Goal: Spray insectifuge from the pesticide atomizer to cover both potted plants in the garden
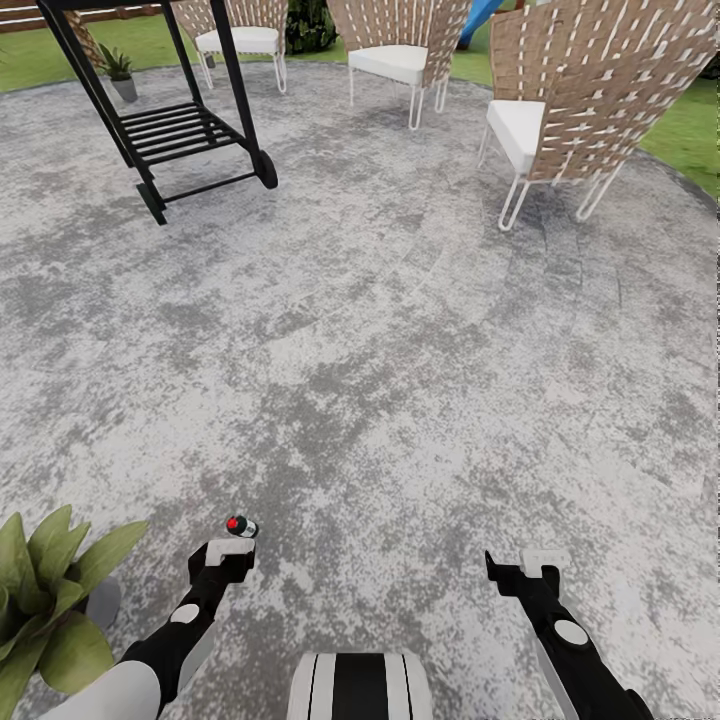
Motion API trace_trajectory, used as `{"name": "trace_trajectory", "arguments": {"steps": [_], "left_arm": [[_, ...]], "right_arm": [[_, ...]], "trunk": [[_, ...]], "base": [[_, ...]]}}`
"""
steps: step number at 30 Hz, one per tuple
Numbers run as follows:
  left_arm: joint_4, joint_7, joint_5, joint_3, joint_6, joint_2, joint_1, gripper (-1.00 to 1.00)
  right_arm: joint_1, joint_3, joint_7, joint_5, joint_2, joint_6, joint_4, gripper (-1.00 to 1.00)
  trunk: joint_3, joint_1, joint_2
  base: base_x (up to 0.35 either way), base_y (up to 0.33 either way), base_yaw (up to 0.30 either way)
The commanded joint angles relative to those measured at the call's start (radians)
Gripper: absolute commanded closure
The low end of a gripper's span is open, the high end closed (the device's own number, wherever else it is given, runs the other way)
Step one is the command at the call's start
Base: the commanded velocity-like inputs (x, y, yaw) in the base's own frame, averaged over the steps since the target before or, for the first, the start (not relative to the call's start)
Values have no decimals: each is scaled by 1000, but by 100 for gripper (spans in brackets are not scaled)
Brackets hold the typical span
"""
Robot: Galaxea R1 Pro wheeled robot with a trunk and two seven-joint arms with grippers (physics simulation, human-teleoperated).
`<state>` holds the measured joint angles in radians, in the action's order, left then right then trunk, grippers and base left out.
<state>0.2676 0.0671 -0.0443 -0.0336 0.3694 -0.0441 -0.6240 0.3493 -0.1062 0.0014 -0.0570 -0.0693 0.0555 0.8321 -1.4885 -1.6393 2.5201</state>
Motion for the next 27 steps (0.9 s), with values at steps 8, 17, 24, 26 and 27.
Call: {"name": "trace_trajectory", "arguments": {"steps": [8, 17, 24, 26, 27], "left_arm": [[0, 2, -5, -3, 3, 1, 0, -100], [-1, 2, -5, -3, 3, 1, 0, -100], [0, 2, -5, -3, 3, 1, 0, -100], [-1, 2, -5, -3, 3, 1, 0, -100], [-1, 2, -5, -3, 3, 1, 0, -100]], "right_arm": [[0, -1, 0, -6, 0, 3, -1, -100], [0, -1, 0, -6, 0, 3, -1, -100], [0, -1, 0, -6, 0, 3, -1, -100], [0, -1, 0, -6, 0, 3, -1, -100], [0, -1, 0, -6, 0, 3, -1, -100]], "trunk": [[0, 0, 0], [0, 0, 0], [0, 0, 0], [0, 0, 0], [0, 0, 0]], "base": [[26, 0, -40], [42, 0, -1], [85, 0, 0], [15, 0, 0], [7, 0, 0]]}}
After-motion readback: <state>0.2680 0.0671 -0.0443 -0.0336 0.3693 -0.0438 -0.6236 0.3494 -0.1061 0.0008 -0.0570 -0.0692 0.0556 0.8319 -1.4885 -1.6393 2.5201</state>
